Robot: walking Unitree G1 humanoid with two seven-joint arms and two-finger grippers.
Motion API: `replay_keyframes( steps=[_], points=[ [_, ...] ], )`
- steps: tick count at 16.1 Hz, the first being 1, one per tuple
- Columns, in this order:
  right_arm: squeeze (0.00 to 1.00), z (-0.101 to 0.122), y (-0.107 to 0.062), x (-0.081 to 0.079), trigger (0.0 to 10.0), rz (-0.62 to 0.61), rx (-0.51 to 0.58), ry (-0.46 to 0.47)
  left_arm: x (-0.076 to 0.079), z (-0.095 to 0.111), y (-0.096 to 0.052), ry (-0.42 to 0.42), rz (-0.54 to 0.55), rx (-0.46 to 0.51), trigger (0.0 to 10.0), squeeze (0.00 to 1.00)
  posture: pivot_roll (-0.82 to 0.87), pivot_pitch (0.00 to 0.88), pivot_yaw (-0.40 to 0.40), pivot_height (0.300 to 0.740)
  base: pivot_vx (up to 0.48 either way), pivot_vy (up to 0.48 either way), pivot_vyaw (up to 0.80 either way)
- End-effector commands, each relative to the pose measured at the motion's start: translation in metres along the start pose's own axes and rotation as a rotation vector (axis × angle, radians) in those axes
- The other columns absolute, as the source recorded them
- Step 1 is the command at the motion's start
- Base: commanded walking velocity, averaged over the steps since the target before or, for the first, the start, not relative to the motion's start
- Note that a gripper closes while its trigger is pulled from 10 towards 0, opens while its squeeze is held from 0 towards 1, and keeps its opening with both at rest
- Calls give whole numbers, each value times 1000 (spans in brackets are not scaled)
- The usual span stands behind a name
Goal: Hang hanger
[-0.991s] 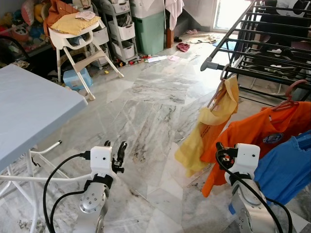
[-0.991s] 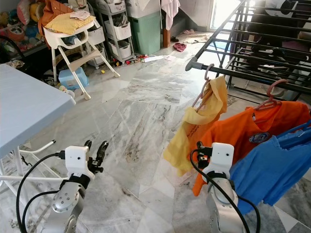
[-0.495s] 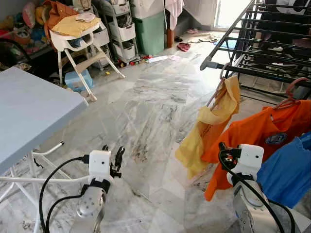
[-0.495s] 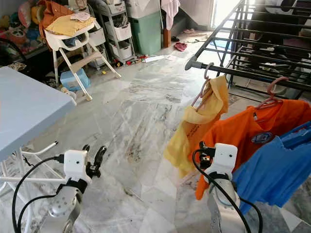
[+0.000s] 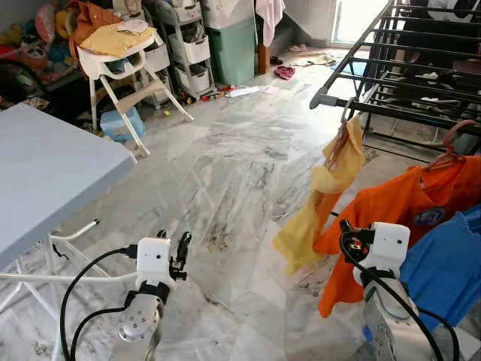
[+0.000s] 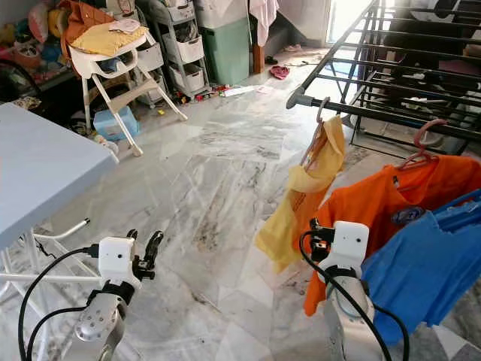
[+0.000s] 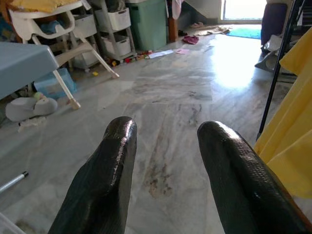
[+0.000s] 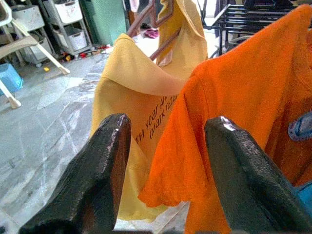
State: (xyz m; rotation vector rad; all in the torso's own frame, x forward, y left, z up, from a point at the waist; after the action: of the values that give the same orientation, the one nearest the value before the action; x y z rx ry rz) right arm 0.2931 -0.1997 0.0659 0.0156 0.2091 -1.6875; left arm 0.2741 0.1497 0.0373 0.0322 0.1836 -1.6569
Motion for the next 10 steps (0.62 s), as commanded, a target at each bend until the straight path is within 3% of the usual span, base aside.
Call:
replay_keyframes(
  steps=[1, 4, 10],
  points=[
    [0, 3, 3, -5, 10000, 19, 2, -4, -6, -1, 1, 7, 30, -2, 10000, 0, -140, 0, 88, 740, 0, 0, 0],
    [0, 7, 8, -6, 10000, 39, 1, -21, -3, -2, 4, -6, 42, 0, 10000, 0, -144, 0, 57, 740, 0, 0, 0],
    [0, 2, 7, -6, 10000, 29, -21, -8, -3, -6, 2, -5, 45, -4, 10000, 0, -141, 0, 68, 740, 0, 0, 0]
  ],
)
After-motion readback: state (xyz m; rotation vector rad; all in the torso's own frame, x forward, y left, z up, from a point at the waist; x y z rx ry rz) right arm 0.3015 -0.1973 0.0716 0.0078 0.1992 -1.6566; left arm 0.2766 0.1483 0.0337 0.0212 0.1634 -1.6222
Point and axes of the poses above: a point about 5 cm out from each wrist's last joint towards the gripper, its own y axis pointing out of the wrist towards the gripper, its own z axis along the axis of the wrist's last joint, x = y × z, the point moved 3 cm from there along y, pointing out of the wrist towards the gripper, and after that the axes turned 6 degrees about y, right-handed, at the moved point
